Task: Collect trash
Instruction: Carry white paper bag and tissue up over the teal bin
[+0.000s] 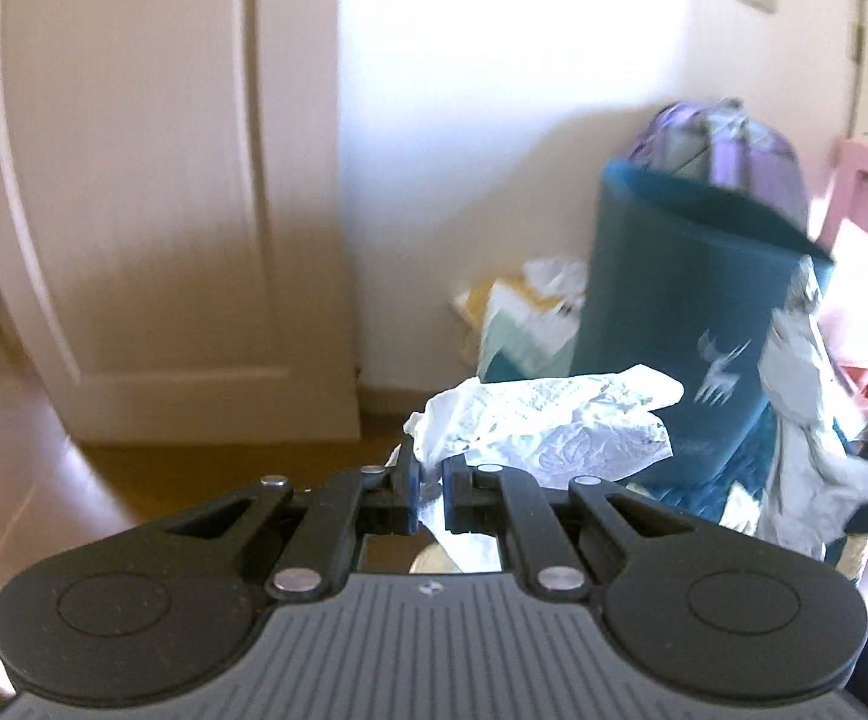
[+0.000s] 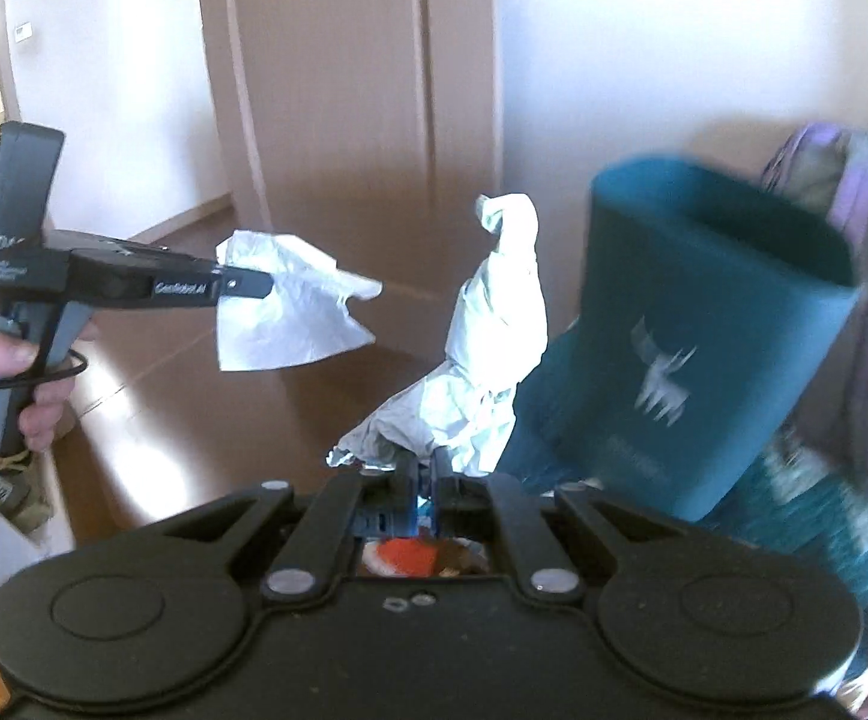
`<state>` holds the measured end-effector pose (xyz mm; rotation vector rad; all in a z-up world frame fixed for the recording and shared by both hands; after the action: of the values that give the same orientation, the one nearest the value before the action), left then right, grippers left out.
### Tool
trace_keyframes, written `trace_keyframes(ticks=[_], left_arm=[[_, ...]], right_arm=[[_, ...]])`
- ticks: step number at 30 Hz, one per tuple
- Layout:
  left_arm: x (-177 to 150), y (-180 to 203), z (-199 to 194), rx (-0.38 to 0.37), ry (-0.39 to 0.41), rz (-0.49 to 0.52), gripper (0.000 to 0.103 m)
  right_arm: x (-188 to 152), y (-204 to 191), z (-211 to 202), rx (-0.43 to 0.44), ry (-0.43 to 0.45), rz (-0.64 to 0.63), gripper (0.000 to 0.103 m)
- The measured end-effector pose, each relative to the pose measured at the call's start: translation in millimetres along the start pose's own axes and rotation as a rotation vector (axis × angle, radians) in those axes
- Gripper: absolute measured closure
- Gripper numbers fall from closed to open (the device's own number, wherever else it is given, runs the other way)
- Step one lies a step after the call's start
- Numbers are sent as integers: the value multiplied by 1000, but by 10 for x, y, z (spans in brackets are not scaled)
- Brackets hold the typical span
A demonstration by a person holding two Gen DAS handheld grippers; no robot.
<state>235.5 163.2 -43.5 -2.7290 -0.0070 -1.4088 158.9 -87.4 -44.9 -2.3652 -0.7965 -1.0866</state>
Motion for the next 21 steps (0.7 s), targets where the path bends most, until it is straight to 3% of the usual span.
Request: trace_keyframes(ticks=[11, 21], left_arm=[[1056, 760, -355, -49, 147, 98, 96], [1655, 1282, -244, -62, 178, 149, 96]], right_arm=[[797, 583, -525, -140, 136, -62, 101], [1204, 1052, -666, -247, 157, -63, 101]])
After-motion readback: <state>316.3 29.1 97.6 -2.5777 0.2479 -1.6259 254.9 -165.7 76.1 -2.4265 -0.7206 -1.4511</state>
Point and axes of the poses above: each gripper's, at about its wrist camera, not at the fingertips, and z roughly the way its jaws point, y to its right, x to its top, the point moved 4 cm from there along z, roughly the way its jaws point, and after that the axes turned 7 degrees about x, right-handed, at the moved point
